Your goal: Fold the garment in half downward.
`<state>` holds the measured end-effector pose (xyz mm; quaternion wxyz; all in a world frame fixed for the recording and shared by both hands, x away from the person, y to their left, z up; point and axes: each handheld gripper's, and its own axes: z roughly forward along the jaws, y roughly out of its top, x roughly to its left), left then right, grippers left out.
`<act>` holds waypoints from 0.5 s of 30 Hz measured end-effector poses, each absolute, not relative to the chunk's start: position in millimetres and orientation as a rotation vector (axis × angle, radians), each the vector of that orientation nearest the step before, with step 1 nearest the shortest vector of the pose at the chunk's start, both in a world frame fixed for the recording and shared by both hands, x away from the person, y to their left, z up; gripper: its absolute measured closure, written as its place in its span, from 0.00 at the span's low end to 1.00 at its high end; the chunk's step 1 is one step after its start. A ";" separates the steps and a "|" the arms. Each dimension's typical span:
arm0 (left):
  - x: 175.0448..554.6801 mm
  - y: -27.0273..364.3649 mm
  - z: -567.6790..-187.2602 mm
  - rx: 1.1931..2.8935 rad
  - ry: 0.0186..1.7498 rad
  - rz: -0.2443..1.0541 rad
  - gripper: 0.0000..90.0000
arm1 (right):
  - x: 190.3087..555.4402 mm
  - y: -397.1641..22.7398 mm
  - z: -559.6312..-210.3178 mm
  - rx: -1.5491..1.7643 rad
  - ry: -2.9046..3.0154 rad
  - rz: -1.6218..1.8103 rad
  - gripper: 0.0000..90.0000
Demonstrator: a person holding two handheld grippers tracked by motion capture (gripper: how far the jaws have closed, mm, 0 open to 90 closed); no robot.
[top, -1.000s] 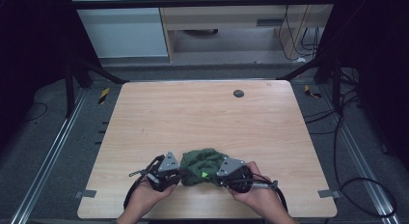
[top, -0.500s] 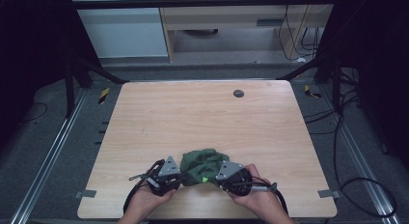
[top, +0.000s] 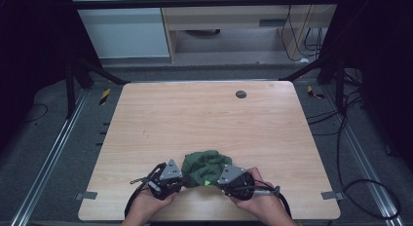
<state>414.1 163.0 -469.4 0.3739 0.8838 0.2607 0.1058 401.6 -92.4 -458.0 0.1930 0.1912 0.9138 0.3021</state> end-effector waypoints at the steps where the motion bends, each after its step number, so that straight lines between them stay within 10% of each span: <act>1: 413.7 163.0 -469.7 2.262 0.668 0.271 0.98 | 401.0 -92.5 -458.2 0.537 2.562 0.846 0.73; 15: 402.4 170.7 -468.0 2.253 0.692 0.281 0.77 | 395.1 -96.6 -458.1 0.565 2.565 0.825 0.51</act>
